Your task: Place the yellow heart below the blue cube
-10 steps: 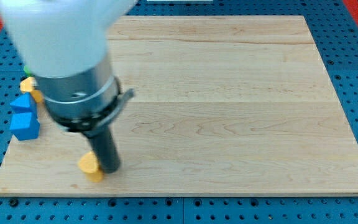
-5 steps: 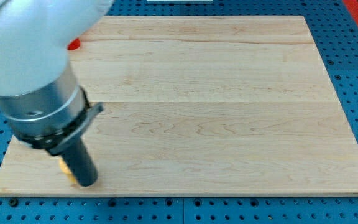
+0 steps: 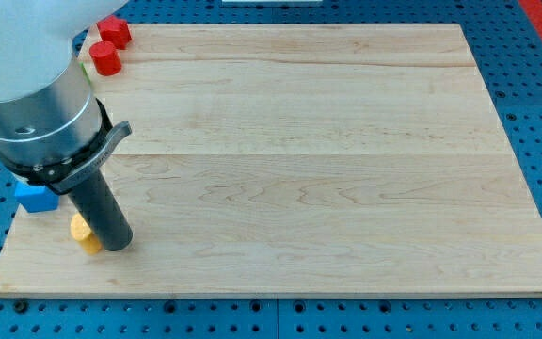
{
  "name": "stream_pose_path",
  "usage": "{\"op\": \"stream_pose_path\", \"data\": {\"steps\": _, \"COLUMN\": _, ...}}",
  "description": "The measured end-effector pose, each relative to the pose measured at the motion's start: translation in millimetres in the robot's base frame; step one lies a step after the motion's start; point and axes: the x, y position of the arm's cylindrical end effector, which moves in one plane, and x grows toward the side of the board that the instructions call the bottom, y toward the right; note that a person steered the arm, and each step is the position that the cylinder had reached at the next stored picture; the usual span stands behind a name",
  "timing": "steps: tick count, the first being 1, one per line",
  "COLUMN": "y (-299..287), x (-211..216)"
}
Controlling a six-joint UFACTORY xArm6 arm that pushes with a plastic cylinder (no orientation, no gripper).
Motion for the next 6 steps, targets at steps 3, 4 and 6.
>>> {"op": "stream_pose_path", "data": {"steps": 3, "y": -85, "x": -12}}
{"op": "stream_pose_path", "data": {"steps": 4, "y": -72, "x": -12}}
{"op": "stream_pose_path", "data": {"steps": 6, "y": 1, "x": -101}}
